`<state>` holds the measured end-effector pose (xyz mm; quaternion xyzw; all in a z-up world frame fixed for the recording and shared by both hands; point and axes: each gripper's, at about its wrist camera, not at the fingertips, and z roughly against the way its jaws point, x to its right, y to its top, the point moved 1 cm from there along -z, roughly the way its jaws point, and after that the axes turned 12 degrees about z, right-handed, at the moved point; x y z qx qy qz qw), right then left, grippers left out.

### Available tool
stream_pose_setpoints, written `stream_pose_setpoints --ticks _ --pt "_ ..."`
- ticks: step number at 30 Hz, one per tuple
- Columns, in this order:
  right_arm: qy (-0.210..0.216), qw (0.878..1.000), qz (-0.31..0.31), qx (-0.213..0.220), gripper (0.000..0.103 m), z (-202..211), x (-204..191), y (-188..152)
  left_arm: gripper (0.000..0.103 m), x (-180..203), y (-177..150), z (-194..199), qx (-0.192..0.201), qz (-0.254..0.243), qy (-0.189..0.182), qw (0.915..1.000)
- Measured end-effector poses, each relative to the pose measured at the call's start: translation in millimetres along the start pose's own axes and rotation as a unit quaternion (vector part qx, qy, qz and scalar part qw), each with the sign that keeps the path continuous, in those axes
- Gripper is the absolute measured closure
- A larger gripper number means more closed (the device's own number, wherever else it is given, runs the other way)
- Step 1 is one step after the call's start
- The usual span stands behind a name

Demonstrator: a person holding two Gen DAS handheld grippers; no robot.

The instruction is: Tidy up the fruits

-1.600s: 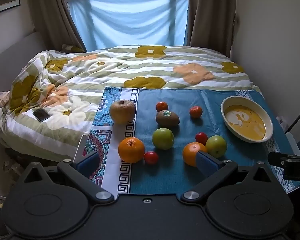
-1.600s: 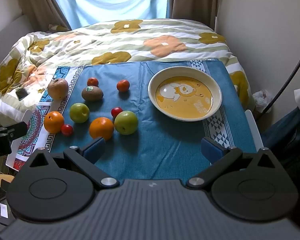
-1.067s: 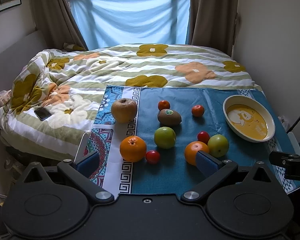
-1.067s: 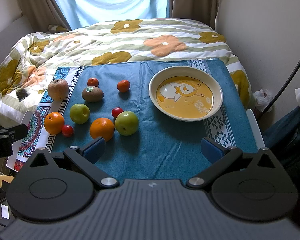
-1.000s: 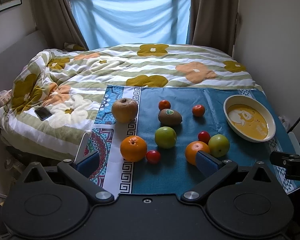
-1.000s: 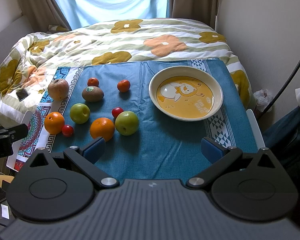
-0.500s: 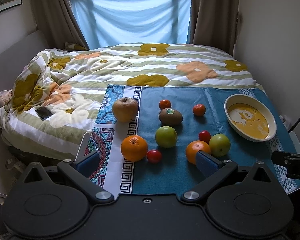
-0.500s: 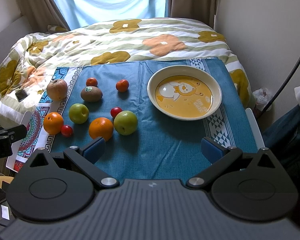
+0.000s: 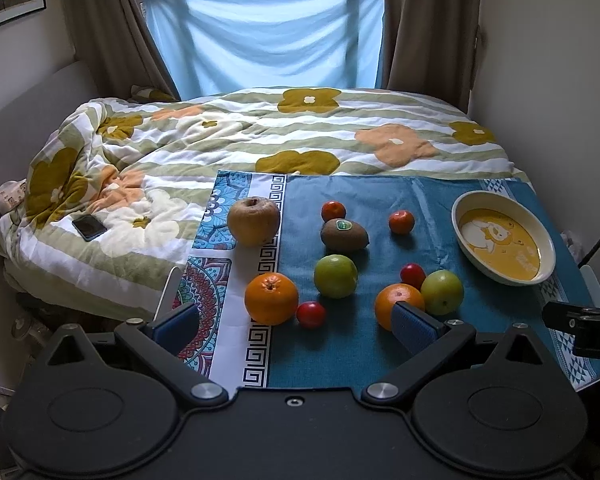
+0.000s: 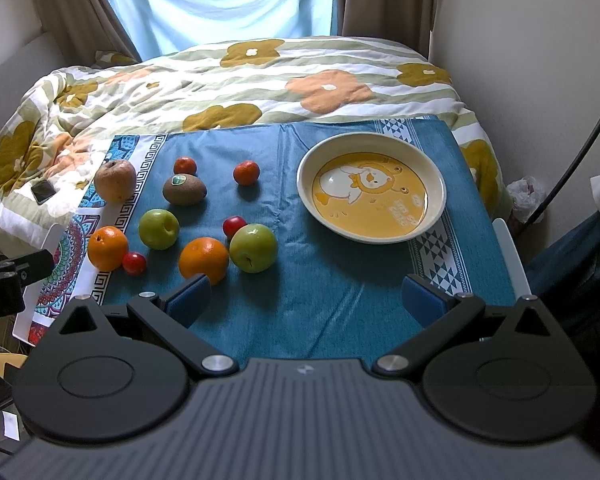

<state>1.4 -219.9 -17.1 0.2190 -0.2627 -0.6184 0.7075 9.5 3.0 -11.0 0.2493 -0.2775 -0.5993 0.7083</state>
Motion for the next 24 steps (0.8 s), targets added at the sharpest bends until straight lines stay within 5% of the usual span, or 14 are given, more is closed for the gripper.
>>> stream_pose_setpoints --ticks 24 --pt "0.000 1.000 -0.002 0.000 0.000 -2.9 -3.5 1.5 0.000 -4.6 2.5 -2.6 -0.004 0.006 -0.003 1.0000"
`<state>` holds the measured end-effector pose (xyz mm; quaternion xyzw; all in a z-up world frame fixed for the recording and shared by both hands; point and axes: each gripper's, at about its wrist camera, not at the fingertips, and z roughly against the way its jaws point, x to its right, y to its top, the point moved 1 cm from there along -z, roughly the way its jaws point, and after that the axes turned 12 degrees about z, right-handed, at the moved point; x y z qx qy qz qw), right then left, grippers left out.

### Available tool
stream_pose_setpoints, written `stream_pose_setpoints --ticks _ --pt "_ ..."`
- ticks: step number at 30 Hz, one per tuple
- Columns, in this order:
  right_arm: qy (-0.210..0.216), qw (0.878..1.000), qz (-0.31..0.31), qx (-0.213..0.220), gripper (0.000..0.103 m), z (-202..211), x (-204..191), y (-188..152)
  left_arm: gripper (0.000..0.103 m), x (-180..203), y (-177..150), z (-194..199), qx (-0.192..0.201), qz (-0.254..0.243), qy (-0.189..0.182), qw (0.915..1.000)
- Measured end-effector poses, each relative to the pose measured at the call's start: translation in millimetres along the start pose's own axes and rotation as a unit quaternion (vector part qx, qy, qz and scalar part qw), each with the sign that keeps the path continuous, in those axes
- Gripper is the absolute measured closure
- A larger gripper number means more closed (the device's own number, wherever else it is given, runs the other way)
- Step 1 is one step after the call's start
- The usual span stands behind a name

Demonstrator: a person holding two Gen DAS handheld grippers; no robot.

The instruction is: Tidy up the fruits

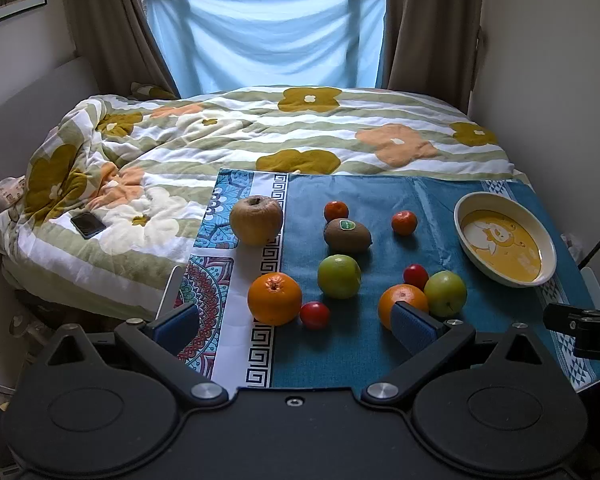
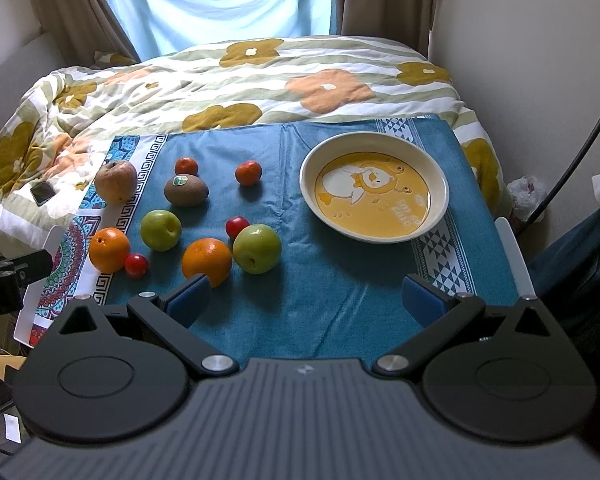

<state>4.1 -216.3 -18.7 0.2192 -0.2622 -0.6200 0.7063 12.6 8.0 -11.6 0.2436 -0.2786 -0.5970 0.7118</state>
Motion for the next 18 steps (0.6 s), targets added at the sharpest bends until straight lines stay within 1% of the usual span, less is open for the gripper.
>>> stream_pose_setpoints --ticks 8,12,18 --pt "0.001 1.000 -0.004 0.001 0.000 0.5 -1.4 0.9 0.000 0.1 1.2 0.6 0.002 -0.003 -0.003 1.0000" --pt "0.002 1.000 -0.015 -0.003 0.000 2.0 -1.8 1.3 0.000 -0.3 5.3 1.6 -0.006 -0.007 -0.017 0.9998" --pt "0.000 0.999 -0.039 -0.010 0.000 1.2 1.5 1.5 0.000 1.2 11.8 -7.2 -0.014 -0.037 -0.033 0.9987"
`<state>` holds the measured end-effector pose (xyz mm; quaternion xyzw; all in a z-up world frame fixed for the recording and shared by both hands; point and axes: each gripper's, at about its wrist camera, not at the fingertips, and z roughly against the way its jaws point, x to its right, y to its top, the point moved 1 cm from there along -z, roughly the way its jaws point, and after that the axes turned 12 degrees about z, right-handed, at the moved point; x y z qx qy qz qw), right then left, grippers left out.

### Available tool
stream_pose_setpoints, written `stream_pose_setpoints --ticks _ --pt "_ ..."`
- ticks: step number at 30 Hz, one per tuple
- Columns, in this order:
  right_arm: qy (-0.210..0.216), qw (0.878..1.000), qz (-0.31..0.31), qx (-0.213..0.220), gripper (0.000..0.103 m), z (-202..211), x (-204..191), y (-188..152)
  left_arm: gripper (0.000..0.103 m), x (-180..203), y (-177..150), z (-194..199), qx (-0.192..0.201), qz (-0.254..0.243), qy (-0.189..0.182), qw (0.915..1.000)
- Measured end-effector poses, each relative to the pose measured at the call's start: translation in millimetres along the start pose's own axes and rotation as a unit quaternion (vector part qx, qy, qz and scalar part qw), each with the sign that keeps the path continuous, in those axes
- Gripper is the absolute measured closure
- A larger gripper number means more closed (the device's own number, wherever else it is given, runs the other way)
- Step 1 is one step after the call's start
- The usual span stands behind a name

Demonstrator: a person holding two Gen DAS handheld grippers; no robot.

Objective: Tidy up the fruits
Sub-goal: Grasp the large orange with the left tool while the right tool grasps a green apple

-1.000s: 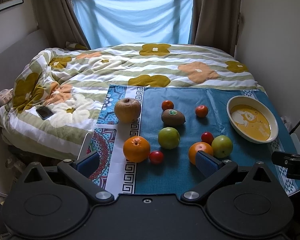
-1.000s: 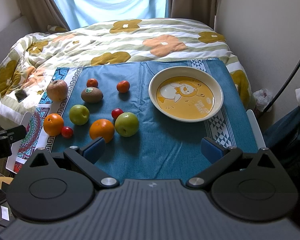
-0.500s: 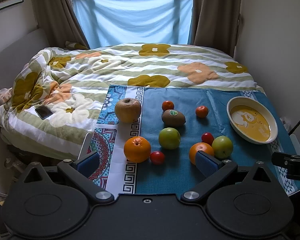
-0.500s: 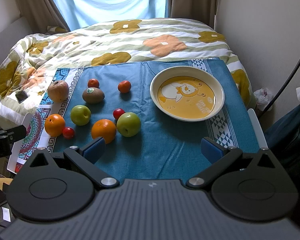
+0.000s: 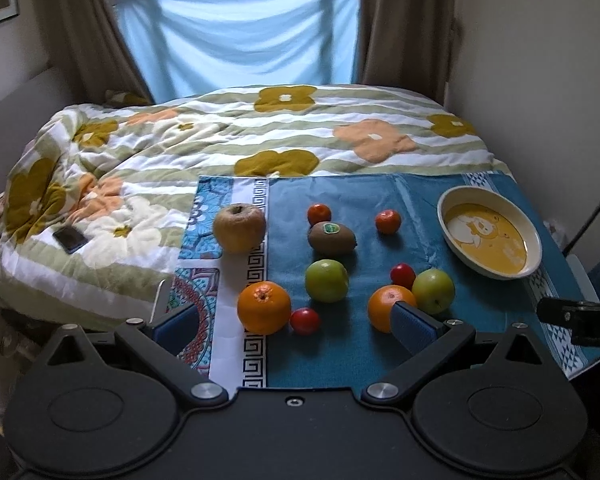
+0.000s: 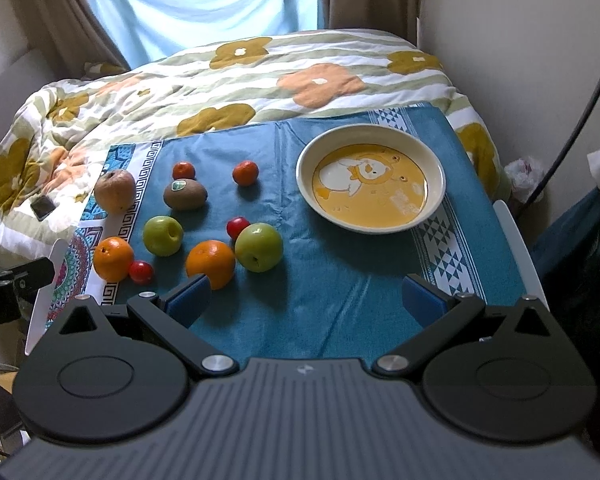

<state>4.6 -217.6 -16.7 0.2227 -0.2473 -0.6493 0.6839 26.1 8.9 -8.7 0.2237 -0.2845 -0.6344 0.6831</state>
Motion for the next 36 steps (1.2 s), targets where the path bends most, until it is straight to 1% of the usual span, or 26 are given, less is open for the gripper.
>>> stream_pose_setpoints --ticks 3,6,10,14,16,18,19,24,26,28,30,35,36 --pt "0.004 1.000 -0.002 0.001 0.000 -8.2 4.7 -0.2 0.000 1.8 -0.6 -12.9 -0.005 -0.012 -0.014 0.9998" --pt "0.016 1.000 0.011 0.000 0.000 -21.5 9.0 1.1 0.000 8.8 -3.8 -30.4 -0.011 -0.018 -0.012 0.9997" --pt "0.046 0.998 0.040 -0.002 0.000 -47.1 16.3 5.1 0.000 20.8 -12.4 -51.5 -0.016 -0.019 -0.015 0.9996" --pt "0.081 0.994 0.077 0.004 0.000 -73.1 23.3 9.6 0.002 35.9 -22.3 -72.3 -0.023 -0.027 -0.025 0.9991" --pt "0.103 0.990 0.097 0.006 0.000 -85.4 25.1 11.2 0.003 45.1 -27.6 -83.9 -0.028 -0.035 -0.034 0.9984" --pt "0.123 0.985 0.121 0.006 0.000 -97.7 25.9 12.4 0.008 53.9 -32.9 -96.3 -0.035 -0.045 -0.041 0.9975" --pt "0.136 0.982 0.134 0.006 0.000 -104.4 26.5 12.7 0.009 58.4 -35.3 -102.8 -0.039 -0.051 -0.044 0.9970" --pt "0.178 0.968 0.176 0.003 0.000 -129.8 27.0 15.8 0.010 75.3 -45.5 -128.5 -0.049 -0.083 -0.046 0.9943" --pt "0.195 0.962 0.190 0.004 0.002 -138.1 25.9 17.3 0.011 78.8 -47.1 -137.0 -0.052 -0.094 -0.044 0.9932" --pt "0.205 0.957 0.204 0.005 0.006 -145.8 24.2 18.6 0.013 82.4 -48.5 -146.9 -0.056 -0.104 -0.042 0.9921" --pt "0.212 0.953 0.215 0.003 0.009 -153.5 23.6 19.8 0.020 83.8 -49.0 -154.0 -0.061 -0.106 -0.041 0.9917" --pt "0.230 0.947 0.223 -0.004 0.015 -166.5 25.7 23.9 0.021 88.1 -48.4 -164.1 -0.062 -0.114 -0.043 0.9907" --pt "0.233 0.946 0.224 -0.004 0.015 -167.7 26.2 24.5 0.024 89.5 -47.9 -166.7 -0.063 -0.116 -0.043 0.9903"
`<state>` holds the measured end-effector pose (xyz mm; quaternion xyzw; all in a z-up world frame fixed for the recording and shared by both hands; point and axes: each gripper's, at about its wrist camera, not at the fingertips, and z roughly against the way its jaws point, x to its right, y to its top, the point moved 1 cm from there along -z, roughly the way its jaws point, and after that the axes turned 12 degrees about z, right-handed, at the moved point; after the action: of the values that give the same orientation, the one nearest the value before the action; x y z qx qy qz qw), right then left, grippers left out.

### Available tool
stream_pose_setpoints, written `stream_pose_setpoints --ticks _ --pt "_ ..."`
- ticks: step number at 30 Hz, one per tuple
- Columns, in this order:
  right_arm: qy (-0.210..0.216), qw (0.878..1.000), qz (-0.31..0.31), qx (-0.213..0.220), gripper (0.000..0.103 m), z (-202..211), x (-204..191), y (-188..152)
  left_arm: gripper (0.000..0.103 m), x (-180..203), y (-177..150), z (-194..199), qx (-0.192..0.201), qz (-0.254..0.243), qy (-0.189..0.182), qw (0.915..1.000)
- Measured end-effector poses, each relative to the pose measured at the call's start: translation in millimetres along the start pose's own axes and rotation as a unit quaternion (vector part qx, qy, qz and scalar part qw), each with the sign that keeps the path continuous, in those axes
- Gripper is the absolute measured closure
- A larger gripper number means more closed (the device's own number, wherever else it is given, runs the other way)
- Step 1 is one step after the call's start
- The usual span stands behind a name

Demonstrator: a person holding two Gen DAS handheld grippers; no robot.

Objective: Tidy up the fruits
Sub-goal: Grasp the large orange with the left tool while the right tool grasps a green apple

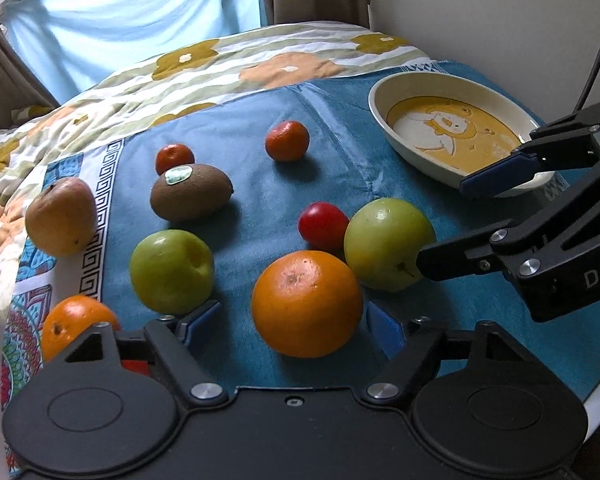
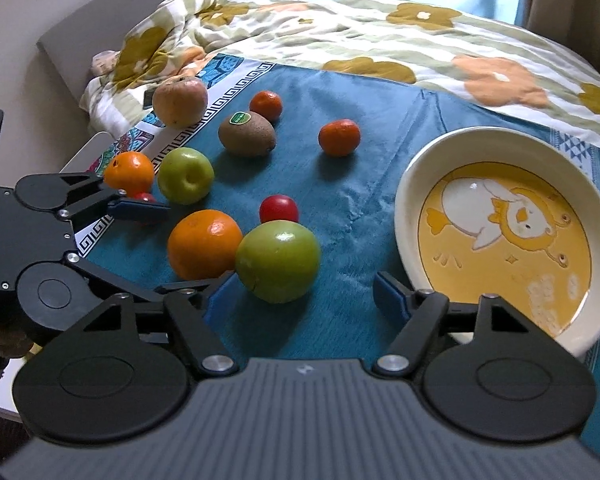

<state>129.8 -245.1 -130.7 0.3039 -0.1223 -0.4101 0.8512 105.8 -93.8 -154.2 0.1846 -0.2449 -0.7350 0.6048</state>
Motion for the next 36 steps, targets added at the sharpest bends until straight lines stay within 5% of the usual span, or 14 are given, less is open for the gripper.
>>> stream_pose_setpoints --ticks 3,25,36 --pt "0.011 1.000 0.002 -0.002 0.018 -3.9 3.1 -0.1 0.039 1.4 0.6 -4.1 -0.006 -0.003 -0.009 0.9999" --pt "0.043 0.999 0.018 0.000 0.024 -28.4 -8.1 6.6 0.040 -10.4 -16.8 10.2 -0.006 0.005 0.027 0.9996" --pt "0.022 1.000 0.008 0.002 0.032 -36.4 -13.0 4.1 0.040 -13.3 -23.8 17.4 -0.001 0.015 0.037 0.9992"
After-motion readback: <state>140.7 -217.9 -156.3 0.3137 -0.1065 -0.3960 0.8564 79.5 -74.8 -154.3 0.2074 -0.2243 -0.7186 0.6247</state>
